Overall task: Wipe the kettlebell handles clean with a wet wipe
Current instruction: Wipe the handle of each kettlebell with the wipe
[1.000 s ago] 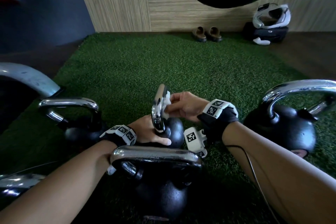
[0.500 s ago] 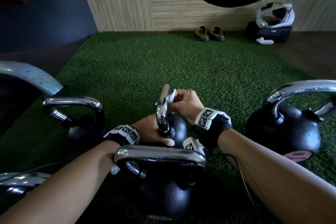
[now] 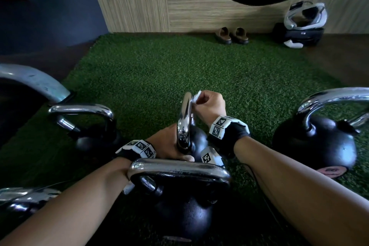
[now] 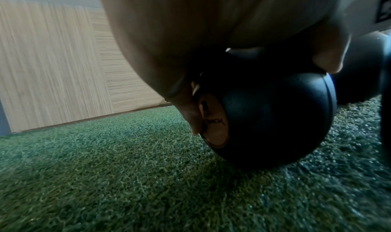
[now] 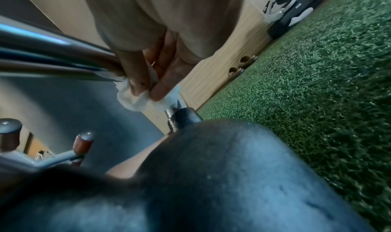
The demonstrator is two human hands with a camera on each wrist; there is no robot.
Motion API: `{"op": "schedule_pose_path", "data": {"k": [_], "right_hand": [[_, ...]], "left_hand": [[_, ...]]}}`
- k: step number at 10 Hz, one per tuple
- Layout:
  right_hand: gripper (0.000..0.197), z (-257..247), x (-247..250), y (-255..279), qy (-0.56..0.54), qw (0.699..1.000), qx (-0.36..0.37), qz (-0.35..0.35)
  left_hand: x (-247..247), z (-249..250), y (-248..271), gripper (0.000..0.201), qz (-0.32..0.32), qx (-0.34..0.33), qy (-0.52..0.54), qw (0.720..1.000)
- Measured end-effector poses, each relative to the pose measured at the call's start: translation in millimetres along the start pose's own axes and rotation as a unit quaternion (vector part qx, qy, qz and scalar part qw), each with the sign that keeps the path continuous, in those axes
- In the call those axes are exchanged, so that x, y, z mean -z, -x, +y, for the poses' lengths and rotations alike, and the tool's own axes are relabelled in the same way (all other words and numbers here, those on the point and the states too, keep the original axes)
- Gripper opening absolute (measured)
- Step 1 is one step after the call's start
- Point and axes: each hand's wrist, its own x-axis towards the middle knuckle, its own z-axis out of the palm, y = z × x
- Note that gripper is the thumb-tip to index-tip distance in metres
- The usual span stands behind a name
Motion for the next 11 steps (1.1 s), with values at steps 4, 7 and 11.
{"op": "schedule_pose_path", "data": {"k": [4, 7, 11], "right_hand": [[0.014, 6.0, -4.2, -2.6, 0.085, 0.996, 0.026, 0.019], [0.021, 0.1, 9.9, 6.2, 0.125, 0.985, -0.057, -0.105], [0.020, -50.3, 53.9, 25.0, 0.213, 0.872, -0.164, -0.408]], "left_hand": [[-0.7, 5.3, 5.3, 0.053, 0.037, -0.032, 0.050, 0.998], [-1.0, 12.4, 5.0, 0.060, -0.011, 0.029, 0.034, 0.999], [72.5, 17.8, -30.4, 0.063, 0.027, 0.106, -0.210, 0.972]]}}
